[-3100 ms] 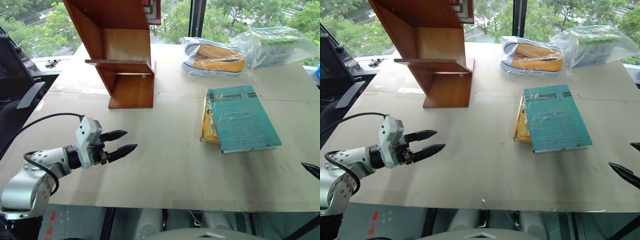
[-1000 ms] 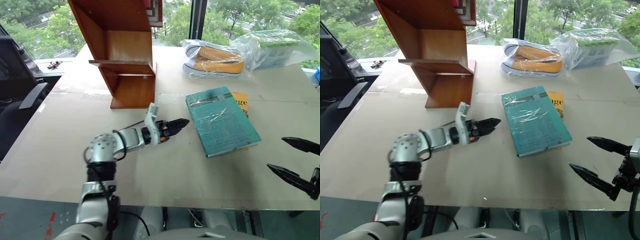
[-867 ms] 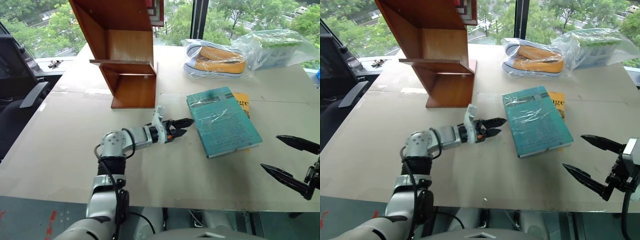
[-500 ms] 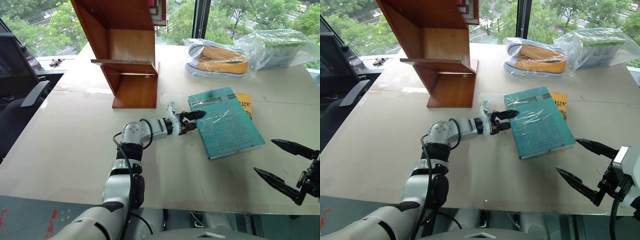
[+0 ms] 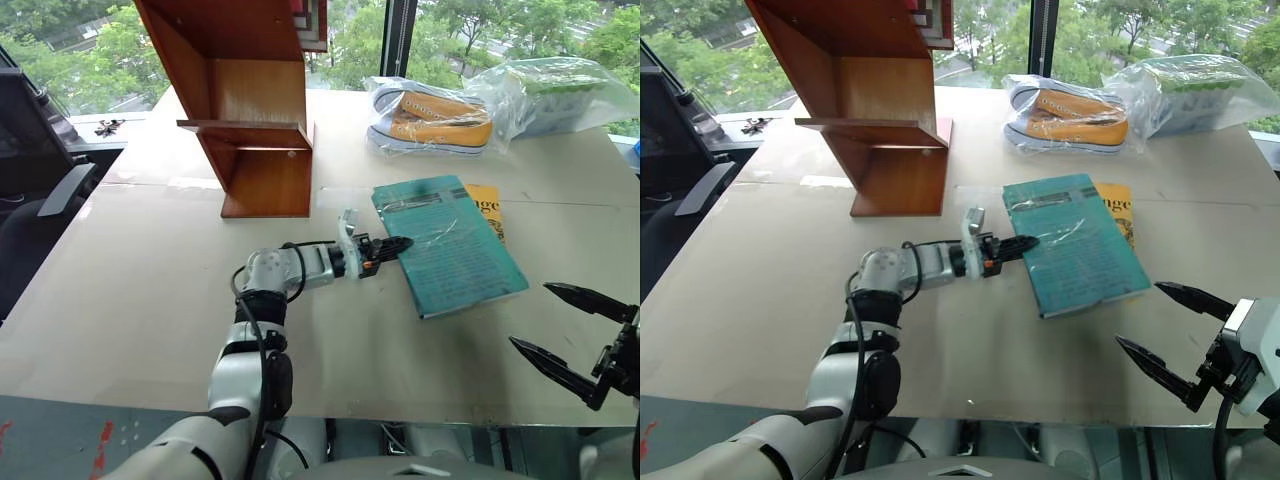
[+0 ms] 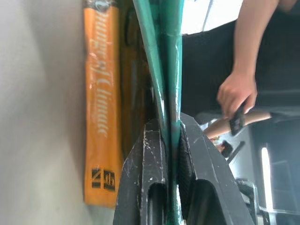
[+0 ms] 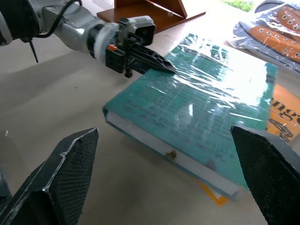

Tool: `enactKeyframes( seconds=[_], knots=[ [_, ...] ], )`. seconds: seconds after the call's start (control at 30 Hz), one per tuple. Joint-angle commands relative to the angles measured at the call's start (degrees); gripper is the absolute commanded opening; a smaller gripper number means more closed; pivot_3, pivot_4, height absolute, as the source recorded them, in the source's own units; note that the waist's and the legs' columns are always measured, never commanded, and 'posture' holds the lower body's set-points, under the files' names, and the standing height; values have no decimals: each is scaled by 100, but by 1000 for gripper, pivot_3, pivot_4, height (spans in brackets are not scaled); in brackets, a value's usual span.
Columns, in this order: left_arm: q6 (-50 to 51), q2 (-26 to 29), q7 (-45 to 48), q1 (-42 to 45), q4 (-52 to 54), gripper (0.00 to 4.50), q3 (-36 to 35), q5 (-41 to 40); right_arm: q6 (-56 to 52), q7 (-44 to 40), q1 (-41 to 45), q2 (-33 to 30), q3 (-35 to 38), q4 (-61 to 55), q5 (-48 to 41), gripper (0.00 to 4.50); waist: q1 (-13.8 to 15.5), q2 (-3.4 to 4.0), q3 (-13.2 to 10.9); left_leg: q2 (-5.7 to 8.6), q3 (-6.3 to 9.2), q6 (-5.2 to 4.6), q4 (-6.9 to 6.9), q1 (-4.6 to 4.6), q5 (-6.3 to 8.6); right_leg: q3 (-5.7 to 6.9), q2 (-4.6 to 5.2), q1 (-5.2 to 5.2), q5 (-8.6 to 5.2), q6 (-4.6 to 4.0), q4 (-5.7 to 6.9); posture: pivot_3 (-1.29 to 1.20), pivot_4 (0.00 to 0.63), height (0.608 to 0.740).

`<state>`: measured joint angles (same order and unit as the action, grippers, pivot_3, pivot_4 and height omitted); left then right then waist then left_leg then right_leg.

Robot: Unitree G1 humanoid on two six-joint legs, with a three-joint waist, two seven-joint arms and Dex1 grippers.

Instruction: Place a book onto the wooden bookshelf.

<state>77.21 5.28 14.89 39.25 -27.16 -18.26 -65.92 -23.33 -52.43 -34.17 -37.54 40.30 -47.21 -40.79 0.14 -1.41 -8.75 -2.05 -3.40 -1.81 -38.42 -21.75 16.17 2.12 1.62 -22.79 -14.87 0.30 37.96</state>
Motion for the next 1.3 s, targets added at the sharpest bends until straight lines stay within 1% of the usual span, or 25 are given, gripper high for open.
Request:
enactKeyframes(
  seconds=[0.03,0.1,0.17,0.23,0.33,0.4,0.47,0.53,0.57,0.63,0.67,0.73,0.83,0.9,0.97,1.07,1.13,1.17,1.23,1.3],
  knots=[
    [702,492,-101,-135,1098,46,-591,-893,122,129,173,-13,23,33,-106,4500,-15,0,-1,-2,0,1,1,0,0,0,-1,-1,0,-1,1,0,150,740],
    [976,827,-334,-141,1818,46,-705,-1285,126,136,370,-75,-4,196,-160,4500,0,-3,-4,-3,4,3,0,-2,-1,3,-1,-3,0,-1,2,0,150,740],
    [999,1128,-514,-45,2482,46,-683,-1527,100,157,626,-134,-4,374,-277,4500,38,-8,-7,-1,4,2,-2,-3,-1,3,6,-2,1,-1,1,0,150,740],
    [901,1527,-695,288,2907,46,-695,-1942,52,200,994,-239,21,590,-478,4500,99,-7,-7,9,3,1,-4,-1,-1,4,18,2,1,0,1,0,150,740],
    [854,2331,-519,718,3690,46,-522,-1989,-71,316,1577,-453,49,896,-780,4500,105,-19,-16,15,12,0,-6,-7,-1,13,24,2,1,-1,0,0,150,740],
    [370,3333,238,974,4652,46,-103,-1117,-185,342,2006,-690,22,1148,-954,4500,66,-18,-22,18,13,1,-2,-6,-1,13,24,2,1,-2,0,0,150,740],
    [-693,4255,926,1221,5156,46,501,190,-244,296,2363,-886,-89,1397,-1006,4500,44,-3,-26,20,10,2,8,-2,-1,8,20,-1,1,-3,-2,0,150,740],
    [-1728,4865,1501,1325,5251,46,1028,1269,-253,247,2608,-982,-233,1577,-978,4500,68,10,-26,24,5,2,10,4,-1,2,19,1,-1,-2,-3,0,150,740],
    [-2555,5267,1817,1562,5222,46,1467,2166,-204,159,2791,-1012,-348,1761,-941,4500,80,13,-28,25,5,2,16,4,-2,3,18,1,-1,-2,-8,0,150,740],
    [-4099,5825,2464,2067,4967,46,2151,3671,-107,25,3084,-1033,-609,2050,-811,4500,94,3,-38,26,10,2,13,-1,-2,13,15,1,-2,-2,-9,0,150,740],
    [-4659,5992,2646,2365,4711,46,2453,4306,-47,-25,3204,-1005,-747,2178,-723,4500,101,1,-40,28,11,2,11,-5,-1,15,11,-1,-2,-2,-10,0,150,740],
    [-5335,6138,2981,2755,4230,46,2804,5067,55,-65,3404,-924,-1013,2322,-569,4500,103,3,-40,41,11,-3,10,-9,0,14,5,-1,-2,-1,-13,0,150,740],
    [-5929,6216,3460,3028,3726,46,3036,5779,219,-68,3680,-792,-1332,2423,-391,4500,79,9,-37,46,5,-19,10,-8,9,5,13,-2,-11,15,-11,0,150,740],
    [-5989,6236,3710,3154,3416,46,3124,6096,287,-51,3840,-725,-1472,2458,-314,4500,69,10,-38,47,3,-21,7,-11,10,4,17,-7,-14,21,-6,0,150,740],
    [-6117,6360,4096,3148,3113,46,3283,6457,320,-36,3937,-663,-1558,2466,-282,4500,55,11,-39,47,-2,-21,7,-35,10,-3,14,-41,-14,22,4,0,150,740],
    [-5772,6563,4698,3102,2642,46,3669,7130,379,-28,3974,-594,-1640,2412,-223,4500,47,11,-39,40,-6,-20,-2,-71,9,-12,13,-79,-13,22,10,0,150,740],
    [-5489,6446,4987,3210,2386,46,3896,7503,403,-6,3982,-573,-1615,2384,-227,4500,61,11,-39,38,-11,-19,-6,-82,9,-12,4,-88,-14,23,8,0,150,740],
    [-5512,6344,5199,3280,2267,46,4048,7651,416,25,3990,-554,-1586,2362,-233,4500,67,10,-39,37,-10,-20,-9,-89,9,-8,0,-89,-15,25,5,0,150,740],
    [-5408,6048,5418,3439,2102,46,4166,7783,424,69,3988,-550,-1529,2311,-246,4500,71,12,-38,36,-8,-22,-26,-100,10,-5,1,-89,-16,27,3,0,150,740],
    [-5315,5872,5768,3556,2030,46,4282,7900,414,125,3998,-553,-1437,2254,-318,4500,62,12,-38,39,-8,-27,-27,-98,13,-6,3,-88,-16,29,9,0,150,740]
  ],
)
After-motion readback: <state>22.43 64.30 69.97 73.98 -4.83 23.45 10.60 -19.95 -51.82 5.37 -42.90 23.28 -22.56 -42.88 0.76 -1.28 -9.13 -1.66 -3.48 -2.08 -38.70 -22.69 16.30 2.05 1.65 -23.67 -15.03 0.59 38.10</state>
